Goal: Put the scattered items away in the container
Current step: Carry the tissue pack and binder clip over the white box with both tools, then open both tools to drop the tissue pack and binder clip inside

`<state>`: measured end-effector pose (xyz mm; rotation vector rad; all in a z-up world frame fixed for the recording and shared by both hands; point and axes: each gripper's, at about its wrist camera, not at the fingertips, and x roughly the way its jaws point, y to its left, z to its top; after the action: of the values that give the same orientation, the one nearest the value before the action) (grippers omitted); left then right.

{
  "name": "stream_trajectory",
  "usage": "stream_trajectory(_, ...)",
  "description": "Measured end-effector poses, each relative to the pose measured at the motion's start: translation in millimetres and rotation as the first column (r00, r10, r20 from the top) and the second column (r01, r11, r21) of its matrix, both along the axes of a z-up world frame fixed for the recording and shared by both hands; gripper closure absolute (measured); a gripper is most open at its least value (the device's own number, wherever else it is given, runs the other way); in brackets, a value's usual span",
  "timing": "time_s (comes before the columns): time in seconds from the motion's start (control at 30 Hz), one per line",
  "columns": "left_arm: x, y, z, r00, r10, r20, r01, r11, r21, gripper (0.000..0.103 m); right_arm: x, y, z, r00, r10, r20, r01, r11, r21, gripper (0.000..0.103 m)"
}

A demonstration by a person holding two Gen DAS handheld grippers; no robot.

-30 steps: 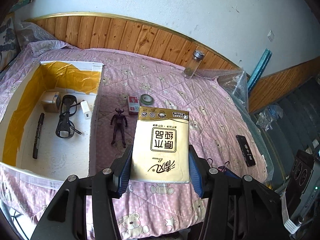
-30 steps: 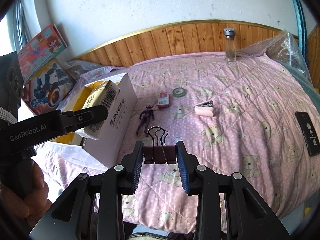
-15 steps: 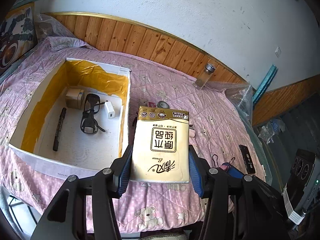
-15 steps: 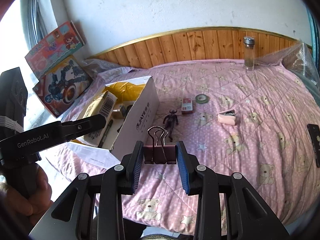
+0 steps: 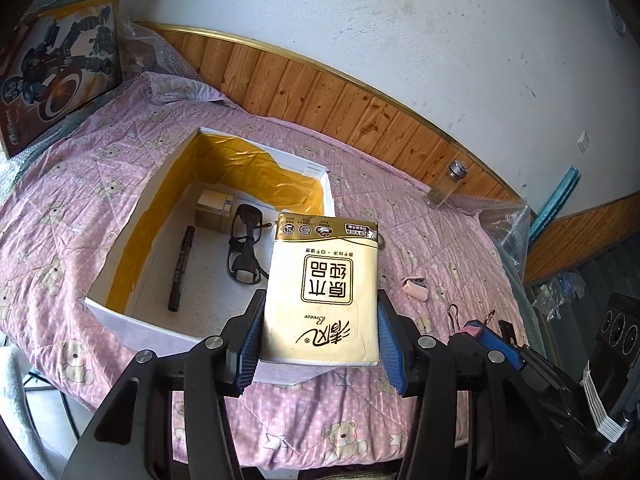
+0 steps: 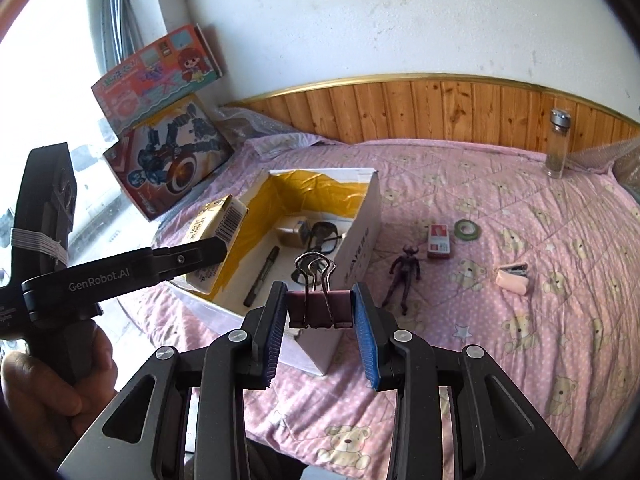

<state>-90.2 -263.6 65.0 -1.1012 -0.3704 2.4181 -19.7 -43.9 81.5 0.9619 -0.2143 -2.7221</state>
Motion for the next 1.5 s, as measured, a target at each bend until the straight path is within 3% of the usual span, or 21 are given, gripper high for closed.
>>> stream_trajectory(0.33,-24.6,-40.2,-0.3,0.996,0.087,0.009,-0.087,0.996,0.010,0.051,-28.8,-32.8,2.2,0.997,0.083,0.004,-0.083,0.997,0.011,0.068)
stream_trajectory(0.6,-46.4,-42.5,-12.2,0.993,0.091,0.075,-0.093,0.996,0.019,0.051,-62.2,-52.6,-13.4,0.991,0.127,0.045,-0.127,0.992,0.006,0.068)
stream_trajectory(0.83,-69.9,-30.5,-39.4,0.983,0.070,0.170,-0.071,0.997,-0.002,0.050,-86.3,-59.4,-33.4,0.985,0.141,0.095,-0.143,0.990,0.013,0.068)
stream_trajectory(1.1,-84.9,-17.1,-68.2,0.973,0.061,0.222,-0.035,0.992,-0.119,0.045,-106.4,-59.7,-58.5,0.978,0.137,0.155,-0.140,0.990,0.010,0.061)
stream_trajectory(1.5,-77.2,-28.9,-66.5,0.979,0.078,0.186,-0.045,0.984,-0.174,0.044,-99.2,-41.4,-59.0,0.983,0.089,0.163,-0.076,0.993,-0.087,0.058)
